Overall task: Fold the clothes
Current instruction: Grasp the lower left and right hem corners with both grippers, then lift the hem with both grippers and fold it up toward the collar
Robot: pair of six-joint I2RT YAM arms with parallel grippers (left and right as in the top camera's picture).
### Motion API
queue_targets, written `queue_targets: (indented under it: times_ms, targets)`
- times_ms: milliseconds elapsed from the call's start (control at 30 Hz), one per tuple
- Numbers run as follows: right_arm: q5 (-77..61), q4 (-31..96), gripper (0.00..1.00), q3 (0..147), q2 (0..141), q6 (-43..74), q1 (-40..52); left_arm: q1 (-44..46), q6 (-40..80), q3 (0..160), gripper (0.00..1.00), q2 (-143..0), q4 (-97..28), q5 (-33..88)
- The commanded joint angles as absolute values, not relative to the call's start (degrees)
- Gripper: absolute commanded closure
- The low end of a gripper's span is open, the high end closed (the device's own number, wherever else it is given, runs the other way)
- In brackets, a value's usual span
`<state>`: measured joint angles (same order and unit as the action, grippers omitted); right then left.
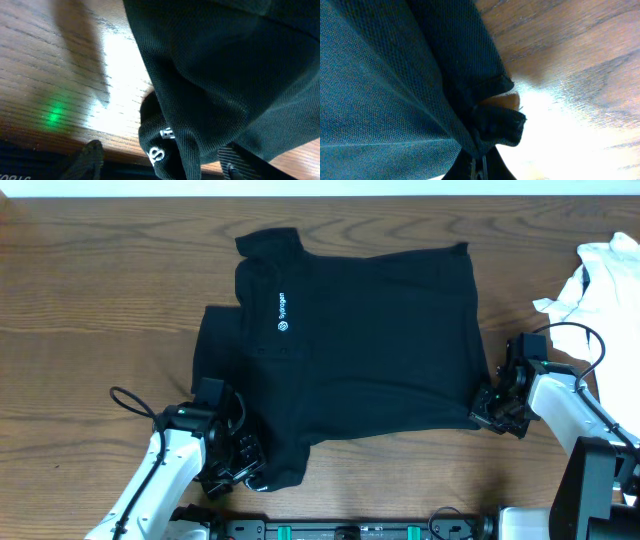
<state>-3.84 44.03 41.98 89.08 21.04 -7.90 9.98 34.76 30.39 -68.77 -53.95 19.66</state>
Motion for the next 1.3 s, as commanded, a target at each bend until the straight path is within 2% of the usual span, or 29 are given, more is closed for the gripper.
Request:
queue_targets:
  times_ms: [0, 67, 200, 267, 433, 667, 933, 1267]
  targets:
    - [-1.5, 44.1, 0.99, 40.9, 88.9, 21.2, -7.5, 10.1, 34.6, 30.0, 0.32, -68.5, -53.6, 20.6]
    - [-1.5, 44.1, 0.99, 40.9, 88.9, 21.2, -7.5, 10.1, 34.6, 30.1, 0.43, -68.5, -53.1, 20.6]
    - [-1.5, 44.5, 0.99, 40.9, 88.9, 21.2, -7.5, 10.1, 34.5, 30.1, 0.79, -68.5, -52.5, 20.6]
    - [-1.5, 44.5, 0.99, 40.9, 88.9, 21.2, -7.5, 10.1, 34.5, 30.1, 0.93, -68.5, -52.4, 20.6]
    - [-1.5, 44.7, 0.99, 41.1, 88.8, 21.3, -7.6, 10.1, 33.0, 30.1, 0.94, -68.5, -52.3, 20.6]
    - [1.9, 51.3, 0.99, 46.8, 88.5, 22.9, -7.6, 10.1, 28.3, 33.3, 0.94, -68.4, -54.7, 20.5]
    - [2.2, 61.1, 0.99, 56.4, 88.5, 22.9, -7.5, 10.1, 25.0, 41.7, 0.94, -68.4, -63.4, 19.8]
    - [0.3, 64.9, 0.99, 63.3, 88.5, 22.9, -7.5, 10.1, 25.1, 54.9, 0.94, -68.5, -70.9, 13.4]
